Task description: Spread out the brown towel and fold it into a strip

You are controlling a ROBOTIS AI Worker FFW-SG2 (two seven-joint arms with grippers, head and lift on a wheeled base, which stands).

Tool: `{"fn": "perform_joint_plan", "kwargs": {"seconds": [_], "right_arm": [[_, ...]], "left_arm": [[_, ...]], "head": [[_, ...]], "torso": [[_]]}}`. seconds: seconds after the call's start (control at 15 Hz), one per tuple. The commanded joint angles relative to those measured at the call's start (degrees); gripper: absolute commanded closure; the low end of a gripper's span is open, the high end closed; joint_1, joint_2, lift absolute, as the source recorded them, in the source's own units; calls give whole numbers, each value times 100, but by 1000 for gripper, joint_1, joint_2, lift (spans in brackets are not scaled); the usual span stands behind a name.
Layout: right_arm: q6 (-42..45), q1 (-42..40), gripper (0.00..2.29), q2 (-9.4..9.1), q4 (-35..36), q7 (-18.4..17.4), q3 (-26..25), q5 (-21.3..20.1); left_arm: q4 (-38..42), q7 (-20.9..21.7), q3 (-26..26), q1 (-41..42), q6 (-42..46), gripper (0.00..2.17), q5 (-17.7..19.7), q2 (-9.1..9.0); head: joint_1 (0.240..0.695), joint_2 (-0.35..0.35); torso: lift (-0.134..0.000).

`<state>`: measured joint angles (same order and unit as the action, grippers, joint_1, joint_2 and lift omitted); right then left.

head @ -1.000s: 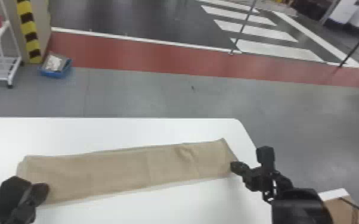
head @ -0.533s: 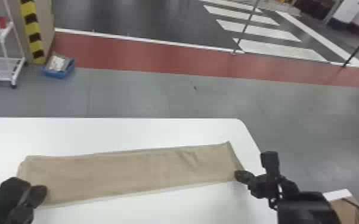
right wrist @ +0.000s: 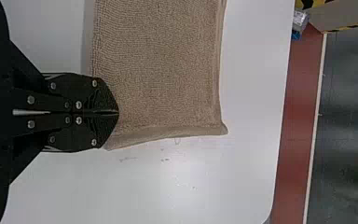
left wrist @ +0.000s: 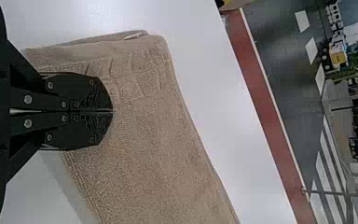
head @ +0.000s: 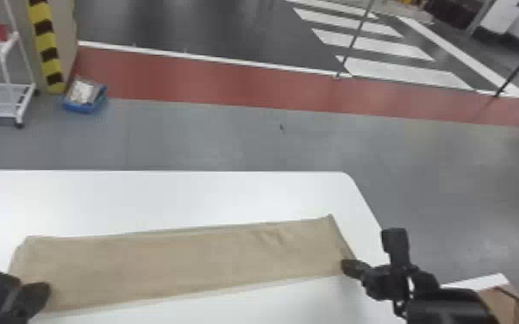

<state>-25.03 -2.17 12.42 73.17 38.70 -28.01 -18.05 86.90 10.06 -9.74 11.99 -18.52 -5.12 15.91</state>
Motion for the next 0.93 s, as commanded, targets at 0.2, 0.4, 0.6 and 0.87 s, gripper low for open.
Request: {"fn": "perform_joint_plan", "kwargs": {"seconds": [0.2, 0.4, 0.6, 0.87], "right_arm": [[-394, -415, 1862, -108, 663, 199, -258, 311], [-235, -345, 1467, -108, 698, 182, -302, 338], [292, -64, 184, -100, 602, 261, -319, 338], [116, 367, 43, -100, 593, 525, -416, 303]], "left_arm": [[99, 75, 121, 84, 10, 1747, 29, 8], [319, 102, 113, 102, 116, 1727, 108, -27], [644, 119, 218, 260, 133, 1261, 187, -9], [846, 453, 640, 295, 81, 373, 468, -53]], "head": [[695, -312], [695, -322], [695, -331], [695, -311]], "torso": [[0], [0], [0], [0]]}}
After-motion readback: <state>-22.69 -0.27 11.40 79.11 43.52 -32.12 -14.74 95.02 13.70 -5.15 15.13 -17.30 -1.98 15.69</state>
